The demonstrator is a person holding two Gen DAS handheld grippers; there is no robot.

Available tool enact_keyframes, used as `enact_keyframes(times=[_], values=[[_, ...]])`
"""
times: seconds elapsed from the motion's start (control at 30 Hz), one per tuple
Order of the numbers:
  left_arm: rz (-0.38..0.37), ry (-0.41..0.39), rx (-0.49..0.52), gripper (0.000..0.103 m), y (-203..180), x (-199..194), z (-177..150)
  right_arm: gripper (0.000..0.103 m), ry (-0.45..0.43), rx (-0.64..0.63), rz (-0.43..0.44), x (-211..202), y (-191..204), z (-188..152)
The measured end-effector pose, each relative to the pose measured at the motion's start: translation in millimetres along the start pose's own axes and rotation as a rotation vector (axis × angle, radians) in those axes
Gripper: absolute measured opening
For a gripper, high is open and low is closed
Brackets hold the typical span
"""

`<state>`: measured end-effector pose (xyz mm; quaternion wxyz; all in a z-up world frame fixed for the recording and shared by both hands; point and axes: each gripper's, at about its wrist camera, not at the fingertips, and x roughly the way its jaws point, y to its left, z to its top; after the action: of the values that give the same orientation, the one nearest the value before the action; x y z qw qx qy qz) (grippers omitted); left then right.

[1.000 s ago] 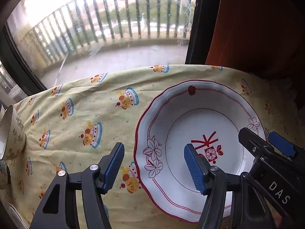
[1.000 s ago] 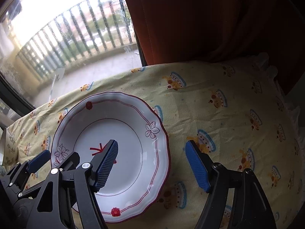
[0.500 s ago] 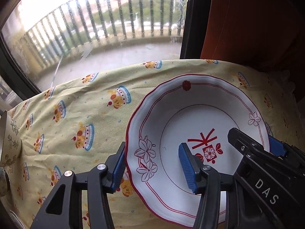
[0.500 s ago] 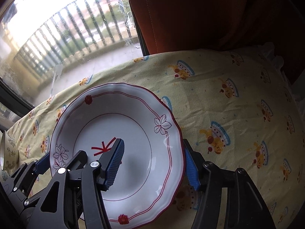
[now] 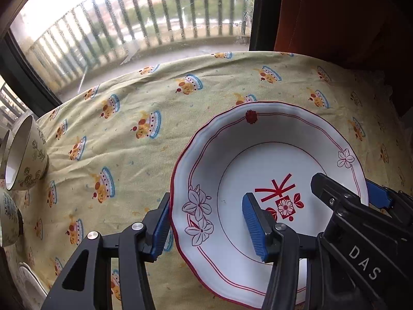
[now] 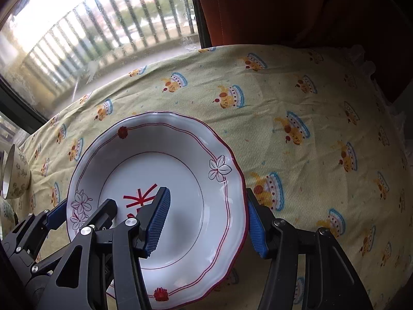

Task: Organize plates and bowls
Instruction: 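Lift the red-rimmed plate with both grippers and carry it over the stacked plates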

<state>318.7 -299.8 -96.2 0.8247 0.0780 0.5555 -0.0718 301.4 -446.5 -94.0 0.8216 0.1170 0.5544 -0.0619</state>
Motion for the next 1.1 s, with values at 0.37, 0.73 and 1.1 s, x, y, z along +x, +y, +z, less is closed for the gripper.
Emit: enact_keyframes(times=[0.37, 0.73, 1.1], values=[[0.033, 0.070, -0.083, 0.055, 32, -29, -75, 0.060, 0.089, -0.099, 0.025, -32, 42, -76], [0.047, 0.103, -0.169, 0.054, 55, -43, -131, 0.060, 0.157, -0.193, 0.023, -37, 70, -122], [0.038, 0.066, -0.190, 0.053, 62, -39, -117, 0.045, 0.122, -0.305, -0.035, -29, 68, -110]])
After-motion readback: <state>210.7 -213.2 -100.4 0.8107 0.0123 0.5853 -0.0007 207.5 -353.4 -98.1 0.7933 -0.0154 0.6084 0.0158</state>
